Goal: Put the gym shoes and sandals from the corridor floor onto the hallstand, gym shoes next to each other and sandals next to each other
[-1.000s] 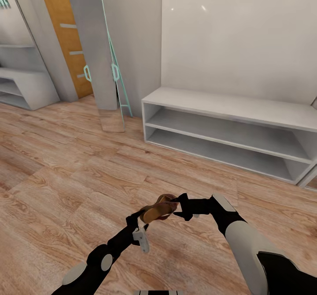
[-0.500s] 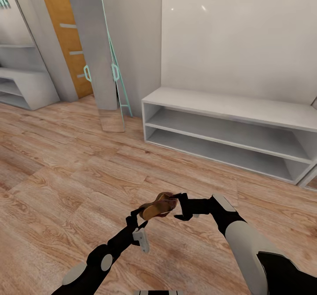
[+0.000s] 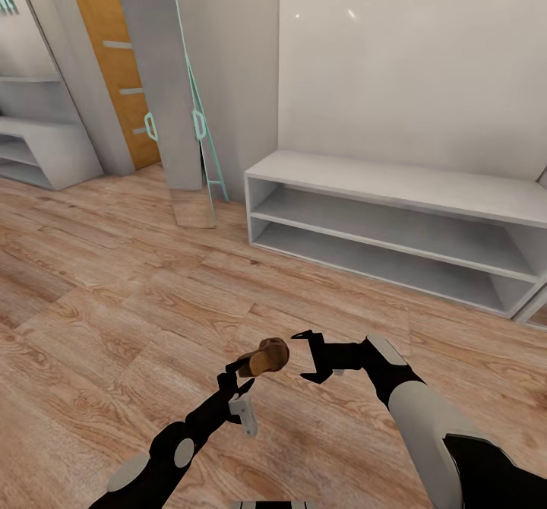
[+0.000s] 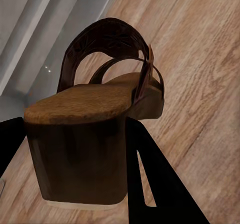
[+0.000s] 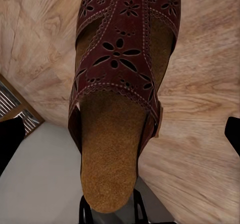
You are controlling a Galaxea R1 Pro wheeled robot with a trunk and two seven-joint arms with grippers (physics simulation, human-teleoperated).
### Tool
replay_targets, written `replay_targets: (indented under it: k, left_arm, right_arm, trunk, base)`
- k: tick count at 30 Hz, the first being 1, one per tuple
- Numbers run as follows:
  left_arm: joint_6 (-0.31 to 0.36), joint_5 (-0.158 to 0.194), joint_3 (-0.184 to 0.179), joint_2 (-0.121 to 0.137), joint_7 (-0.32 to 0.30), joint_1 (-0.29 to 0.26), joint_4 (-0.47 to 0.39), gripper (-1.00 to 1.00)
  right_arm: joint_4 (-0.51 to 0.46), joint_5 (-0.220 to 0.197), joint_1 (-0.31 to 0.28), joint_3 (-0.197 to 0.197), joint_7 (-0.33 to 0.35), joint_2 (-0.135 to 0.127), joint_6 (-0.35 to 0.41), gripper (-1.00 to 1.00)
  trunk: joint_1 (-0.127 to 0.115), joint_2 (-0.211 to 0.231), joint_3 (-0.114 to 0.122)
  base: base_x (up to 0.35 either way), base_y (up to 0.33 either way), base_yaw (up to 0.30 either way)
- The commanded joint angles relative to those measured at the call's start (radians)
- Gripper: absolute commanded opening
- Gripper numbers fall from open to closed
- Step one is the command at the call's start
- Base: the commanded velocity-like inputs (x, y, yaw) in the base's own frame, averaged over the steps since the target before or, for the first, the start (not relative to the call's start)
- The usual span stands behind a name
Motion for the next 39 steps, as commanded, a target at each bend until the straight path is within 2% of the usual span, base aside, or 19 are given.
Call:
replay_targets:
  k: [1,20,25,26,27,28,30,34,39]
  left_arm:
    - [0.0,0.0,0.0,0.0,0.0,0.0,0.0,-1.0]
    - [0.001,0.0,0.002,0.0,0.0,0.0,0.0,-1.0]
    - [0.001,-0.001,0.028,0.001,0.001,0.0,-0.002,-1.0]
    - [0.001,-0.001,0.044,0.001,0.001,0.0,-0.002,-1.0]
    - [0.001,-0.001,0.086,0.001,0.001,0.0,-0.003,-1.0]
    - [0.001,-0.001,0.086,0.001,0.001,0.0,-0.003,-1.0]
    - [0.001,-0.002,0.14,0.001,0.001,0.0,-0.004,-1.0]
    - [0.002,-0.002,0.271,0.002,0.002,0.0,-0.007,-1.0]
    - [0.002,-0.003,0.429,0.002,0.002,0.0,-0.026,-1.0]
  right_arm:
    - [0.0,0.0,0.0,0.0,0.0,0.0,0.0,1.0]
    - [0.0,0.0,0.0,-0.001,0.0,0.0,0.0,1.0]
    - [0.0,0.002,0.0,-0.002,0.001,-0.001,-0.001,1.0]
    - [0.0,0.002,0.0,-0.002,0.001,-0.001,-0.001,1.0]
    - [-0.001,0.003,0.0,-0.002,0.001,-0.002,-0.002,1.0]
    - [-0.001,0.003,0.0,-0.002,0.001,-0.002,-0.002,1.0]
    - [-0.001,0.004,0.0,-0.002,0.001,-0.003,-0.004,1.0]
    - [-0.001,0.006,0.0,-0.002,0.001,-0.009,-0.007,1.0]
    - [-0.001,0.01,0.001,-0.001,0.0,-0.031,-0.017,1.0]
  trunk:
    - [0.0,0.0,0.0]
    - [0.0,0.0,0.0]
    - [0.0,0.0,0.0]
    - [0.0,0.0,0.0]
    - [0.0,0.0,0.0]
    - [0.0,0.0,0.0]
    - [0.0,0.0,0.0]
    - [0.0,0.0,0.0]
    - [0.0,0.0,0.0]
  base:
    - [0.0,0.0,0.0]
    - [0.0,0.0,0.0]
    - [0.0,0.0,0.0]
    - [0.0,0.0,0.0]
    - [0.0,0.0,0.0]
    - [0.0,0.0,0.0]
    - [0.0,0.0,0.0]
    - [0.0,0.0,0.0]
    - [0.0,0.0,0.0]
